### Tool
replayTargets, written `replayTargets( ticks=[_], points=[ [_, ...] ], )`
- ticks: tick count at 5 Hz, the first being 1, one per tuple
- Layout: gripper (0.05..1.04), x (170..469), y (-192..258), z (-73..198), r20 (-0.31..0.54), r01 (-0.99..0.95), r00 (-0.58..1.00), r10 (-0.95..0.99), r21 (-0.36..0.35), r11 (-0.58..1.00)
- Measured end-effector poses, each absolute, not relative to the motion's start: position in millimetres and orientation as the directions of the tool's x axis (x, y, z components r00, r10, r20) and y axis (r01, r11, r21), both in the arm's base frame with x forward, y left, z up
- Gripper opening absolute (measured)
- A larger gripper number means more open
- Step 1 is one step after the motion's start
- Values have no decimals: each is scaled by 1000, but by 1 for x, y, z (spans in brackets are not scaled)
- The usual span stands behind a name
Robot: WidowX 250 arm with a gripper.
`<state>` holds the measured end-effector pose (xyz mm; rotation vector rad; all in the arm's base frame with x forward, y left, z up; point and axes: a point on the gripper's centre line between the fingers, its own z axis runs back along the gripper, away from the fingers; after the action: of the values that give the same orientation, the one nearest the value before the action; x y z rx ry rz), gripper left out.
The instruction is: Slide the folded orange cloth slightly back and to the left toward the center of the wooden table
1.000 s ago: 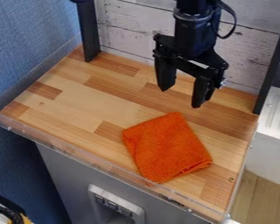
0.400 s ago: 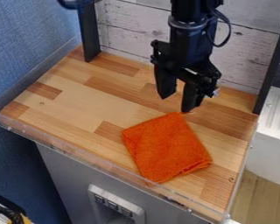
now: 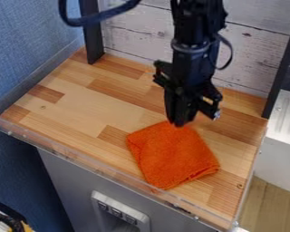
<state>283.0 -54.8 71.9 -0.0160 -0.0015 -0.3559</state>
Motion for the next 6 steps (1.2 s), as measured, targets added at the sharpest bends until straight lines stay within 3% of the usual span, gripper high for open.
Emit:
replayTargets(
  ticks=[1, 6],
  points=[
    [64, 281, -54, 58, -15, 346, 938, -346, -14, 938],
    [58, 264, -46, 19, -9, 359, 933, -359, 15, 933]
  ],
)
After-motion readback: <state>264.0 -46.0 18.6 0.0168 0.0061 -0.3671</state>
